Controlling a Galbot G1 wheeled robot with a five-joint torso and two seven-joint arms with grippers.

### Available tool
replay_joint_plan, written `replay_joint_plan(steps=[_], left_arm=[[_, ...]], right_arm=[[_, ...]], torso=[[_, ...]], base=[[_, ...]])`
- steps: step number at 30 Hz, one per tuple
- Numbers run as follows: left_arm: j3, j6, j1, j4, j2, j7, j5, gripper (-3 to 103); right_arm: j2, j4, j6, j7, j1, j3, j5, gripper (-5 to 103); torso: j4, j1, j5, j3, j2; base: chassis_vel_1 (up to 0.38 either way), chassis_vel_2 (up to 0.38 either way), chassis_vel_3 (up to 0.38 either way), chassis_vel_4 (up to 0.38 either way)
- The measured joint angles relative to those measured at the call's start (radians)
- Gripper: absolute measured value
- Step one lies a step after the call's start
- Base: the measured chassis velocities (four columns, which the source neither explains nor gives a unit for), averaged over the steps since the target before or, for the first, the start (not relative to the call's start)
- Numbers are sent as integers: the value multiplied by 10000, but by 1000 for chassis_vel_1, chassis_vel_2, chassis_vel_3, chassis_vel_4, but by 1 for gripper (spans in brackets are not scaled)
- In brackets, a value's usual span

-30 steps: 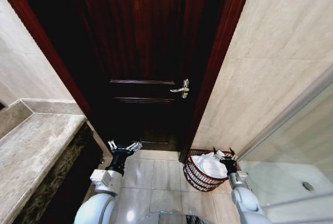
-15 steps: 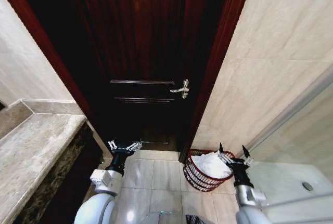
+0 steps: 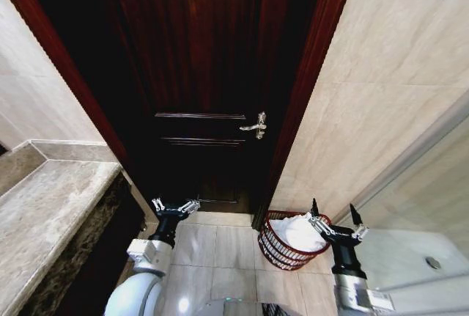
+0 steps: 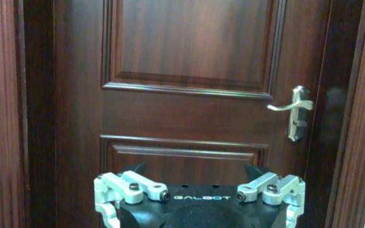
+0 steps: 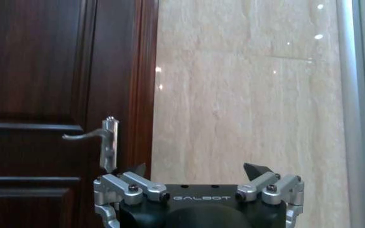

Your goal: Discard the used towel into the hamper.

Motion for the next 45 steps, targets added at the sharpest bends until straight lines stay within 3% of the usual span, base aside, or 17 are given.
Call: replay_joint_plan(steps=[5,13,29,45], left_arm=[[0,0,0,0,0,0,0,100],[0,0,0,0,0,0,0,100],[0,0,0,0,-1,0,0,100],[0,0,0,0,0,0,0,100]], right_arm=[[6,119,233,-749,41,63,185,100],[28,-165,594,-750,-75,130,133,100],[16,-208,600,-722,-66,135,123,100],[11,-221,597,-712,-58,134,122,100]], torso=[[0,1,0,2,5],[0,2,0,3,8],[0,6,0,9,16],[0,381,0,459,843]], base=[[0,0,0,0],[0,0,0,0],[0,0,0,0],[0,0,0,0]])
